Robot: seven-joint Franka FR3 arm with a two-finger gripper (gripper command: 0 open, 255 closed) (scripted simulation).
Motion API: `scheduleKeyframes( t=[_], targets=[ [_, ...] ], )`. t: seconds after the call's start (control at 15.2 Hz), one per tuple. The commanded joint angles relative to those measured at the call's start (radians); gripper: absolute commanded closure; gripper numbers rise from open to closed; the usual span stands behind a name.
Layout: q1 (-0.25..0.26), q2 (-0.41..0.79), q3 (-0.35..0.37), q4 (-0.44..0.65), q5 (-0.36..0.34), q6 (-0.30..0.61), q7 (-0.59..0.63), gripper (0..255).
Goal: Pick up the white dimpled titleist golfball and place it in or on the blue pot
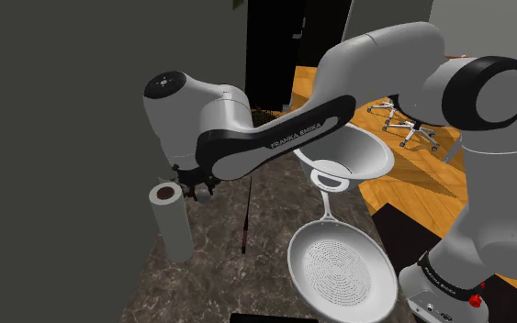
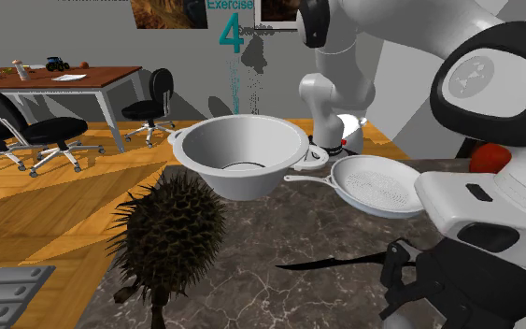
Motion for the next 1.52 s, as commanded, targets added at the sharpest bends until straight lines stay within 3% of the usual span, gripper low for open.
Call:
scheduleKeyframes(
  t=[0.0,1.45],
  targets=[
    [-0.001,-0.009,0.004,0.011,0.007,-0.018,-0.008,255],
    [0.044,-0.04,0.023,0.266,0.045,-0.277,-0.098,255]
  ],
)
